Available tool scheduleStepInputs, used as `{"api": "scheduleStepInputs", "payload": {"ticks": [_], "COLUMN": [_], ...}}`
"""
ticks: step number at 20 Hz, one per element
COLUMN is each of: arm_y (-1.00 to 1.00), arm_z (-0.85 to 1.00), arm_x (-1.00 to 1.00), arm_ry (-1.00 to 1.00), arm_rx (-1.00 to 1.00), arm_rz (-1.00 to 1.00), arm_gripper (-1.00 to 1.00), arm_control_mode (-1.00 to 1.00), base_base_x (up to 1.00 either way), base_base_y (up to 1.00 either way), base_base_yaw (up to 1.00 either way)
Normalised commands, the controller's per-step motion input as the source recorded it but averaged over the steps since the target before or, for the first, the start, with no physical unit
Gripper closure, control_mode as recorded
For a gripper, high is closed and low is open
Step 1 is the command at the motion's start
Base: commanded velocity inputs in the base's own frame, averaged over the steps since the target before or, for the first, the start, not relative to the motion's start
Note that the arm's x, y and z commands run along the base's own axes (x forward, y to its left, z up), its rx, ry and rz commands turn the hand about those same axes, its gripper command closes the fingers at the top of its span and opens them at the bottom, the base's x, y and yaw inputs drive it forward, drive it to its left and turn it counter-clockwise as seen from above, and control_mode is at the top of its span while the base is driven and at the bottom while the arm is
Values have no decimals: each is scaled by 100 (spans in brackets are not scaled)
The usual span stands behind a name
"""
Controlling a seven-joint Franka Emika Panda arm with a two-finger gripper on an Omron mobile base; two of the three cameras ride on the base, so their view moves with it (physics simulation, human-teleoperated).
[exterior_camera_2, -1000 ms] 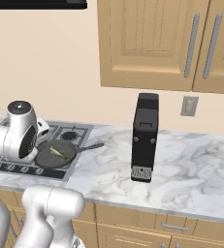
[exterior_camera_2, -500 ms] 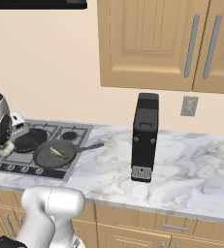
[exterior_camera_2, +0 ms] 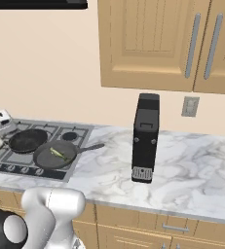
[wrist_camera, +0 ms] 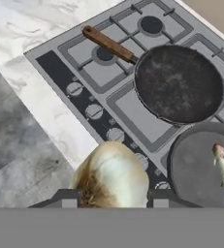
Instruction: Place both pans onto different burners. Then place the garlic and the fish on different pans.
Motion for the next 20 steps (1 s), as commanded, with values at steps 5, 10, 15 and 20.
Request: {"api": "scheduleStepInputs", "payload": {"ticks": [5,10,15,20], "arm_y": [17,0,0,3], "arm_z": [0,0,0,-2], "arm_x": [4,-1,-16,-26], "arm_ry": [-5,-2,-7,-15], "arm_rx": [-3,0,0,0], "arm_rz": [-8,-1,-9,-16], "arm_gripper": [100,100,100,100], "arm_control_mode": [-100,-100,-100,-100], "base_base_x": [0,0,0,0], "base_base_y": [0,0,0,0], "base_base_yaw": [0,0,0,0]}}
